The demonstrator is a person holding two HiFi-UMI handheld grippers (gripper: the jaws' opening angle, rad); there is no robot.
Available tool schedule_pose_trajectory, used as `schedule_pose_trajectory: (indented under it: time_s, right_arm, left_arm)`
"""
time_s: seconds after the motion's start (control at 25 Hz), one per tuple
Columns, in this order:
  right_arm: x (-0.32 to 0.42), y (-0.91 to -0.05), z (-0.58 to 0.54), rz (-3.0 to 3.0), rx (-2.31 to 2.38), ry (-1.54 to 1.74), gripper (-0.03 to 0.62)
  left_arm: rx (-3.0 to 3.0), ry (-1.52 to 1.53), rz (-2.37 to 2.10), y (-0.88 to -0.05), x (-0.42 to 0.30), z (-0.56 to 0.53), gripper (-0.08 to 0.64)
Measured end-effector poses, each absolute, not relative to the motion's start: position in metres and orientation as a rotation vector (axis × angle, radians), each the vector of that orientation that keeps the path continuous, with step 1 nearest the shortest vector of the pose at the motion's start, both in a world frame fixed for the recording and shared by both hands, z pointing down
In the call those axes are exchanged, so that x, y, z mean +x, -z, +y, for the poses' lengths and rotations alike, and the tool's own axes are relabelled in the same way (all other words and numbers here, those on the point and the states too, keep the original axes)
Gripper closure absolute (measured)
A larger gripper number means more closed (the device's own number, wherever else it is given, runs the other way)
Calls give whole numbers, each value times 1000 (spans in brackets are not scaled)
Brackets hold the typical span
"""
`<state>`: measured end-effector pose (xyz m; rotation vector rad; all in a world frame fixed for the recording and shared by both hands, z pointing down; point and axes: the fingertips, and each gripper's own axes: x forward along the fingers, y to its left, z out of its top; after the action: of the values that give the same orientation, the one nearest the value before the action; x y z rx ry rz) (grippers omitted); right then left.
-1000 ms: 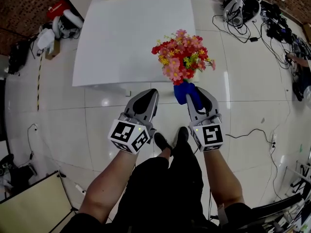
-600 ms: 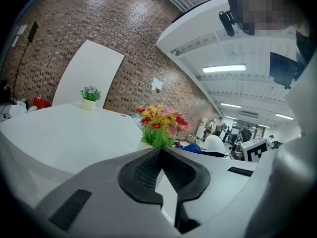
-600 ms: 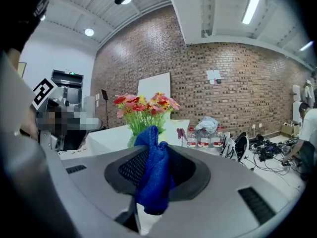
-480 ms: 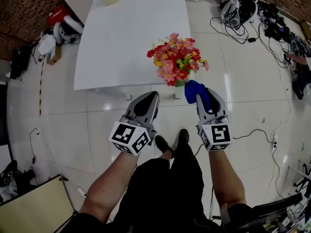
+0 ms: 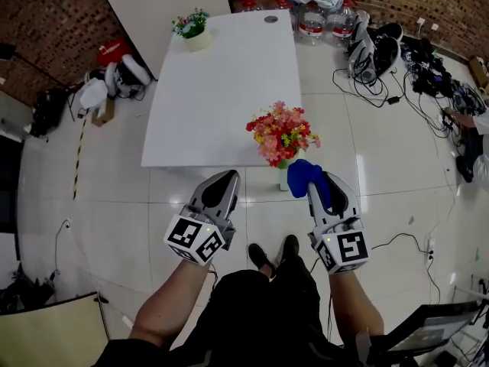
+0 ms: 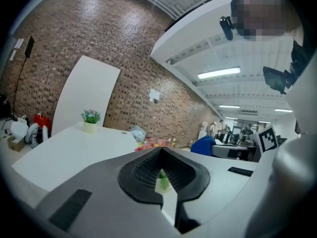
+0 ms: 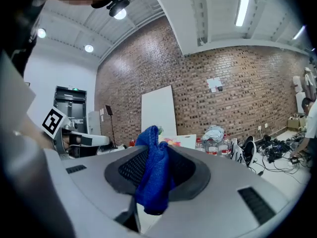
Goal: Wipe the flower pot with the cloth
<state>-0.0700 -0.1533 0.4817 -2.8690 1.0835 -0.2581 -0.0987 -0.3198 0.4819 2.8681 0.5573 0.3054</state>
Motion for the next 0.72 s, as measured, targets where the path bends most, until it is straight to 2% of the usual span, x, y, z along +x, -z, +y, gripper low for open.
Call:
schedule_pose_trajectory:
  time_s: [0.4,0.72]
  right_arm:
    - [-60,-344,-169,1196,-2846,114,494]
    - [-81,-308,-221,1038,-2914,67,494]
  left_arm:
    - [2912,-70,513,-360,-108,-348,556]
    - [2854,-7,758,-323,-123,-398,555]
